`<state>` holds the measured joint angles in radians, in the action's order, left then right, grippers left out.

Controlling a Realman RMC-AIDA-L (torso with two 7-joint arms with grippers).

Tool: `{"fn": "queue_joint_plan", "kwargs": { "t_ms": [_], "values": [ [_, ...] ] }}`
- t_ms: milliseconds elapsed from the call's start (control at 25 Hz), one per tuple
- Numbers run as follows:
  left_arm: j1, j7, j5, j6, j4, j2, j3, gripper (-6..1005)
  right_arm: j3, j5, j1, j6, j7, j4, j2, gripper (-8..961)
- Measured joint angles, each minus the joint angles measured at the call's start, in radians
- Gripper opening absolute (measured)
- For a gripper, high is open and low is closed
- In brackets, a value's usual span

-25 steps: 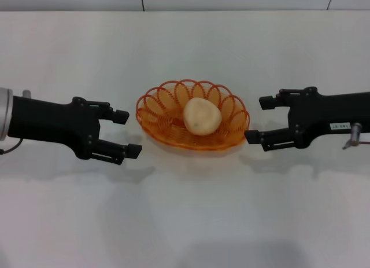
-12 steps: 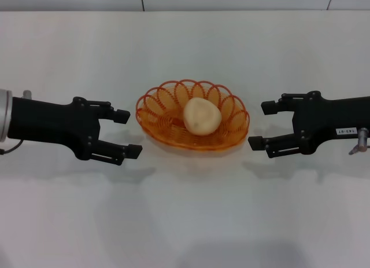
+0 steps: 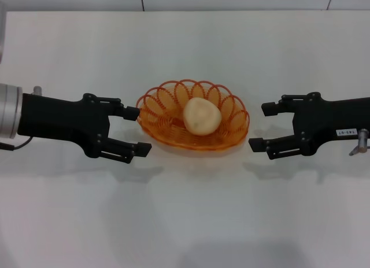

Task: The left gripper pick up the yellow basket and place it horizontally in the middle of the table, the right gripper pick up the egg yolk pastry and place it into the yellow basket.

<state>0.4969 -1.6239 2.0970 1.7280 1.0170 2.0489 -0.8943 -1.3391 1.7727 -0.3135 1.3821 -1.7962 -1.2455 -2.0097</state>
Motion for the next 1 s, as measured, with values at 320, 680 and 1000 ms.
{"fn": "queue_joint_plan", "kwargs": {
  "t_ms": [320,680,1000],
  "values": [
    [0.002,0.004,0.0,0.0,0.0,0.003,-0.001,848,0.0,0.002,-0.004,0.001,0.0,0.0,0.0,858],
    [0.002,0.004,-0.001,0.001,0.0,0.004,-0.002,848,0.0,0.002,-0.004,0.003,-0.002,0.0,0.0,858],
    [0.002,0.006,-0.01,0.001,0.0,0.003,-0.002,847,0.0,0.002,-0.005,0.013,-0.005,-0.004,0.0,858]
  ]
}}
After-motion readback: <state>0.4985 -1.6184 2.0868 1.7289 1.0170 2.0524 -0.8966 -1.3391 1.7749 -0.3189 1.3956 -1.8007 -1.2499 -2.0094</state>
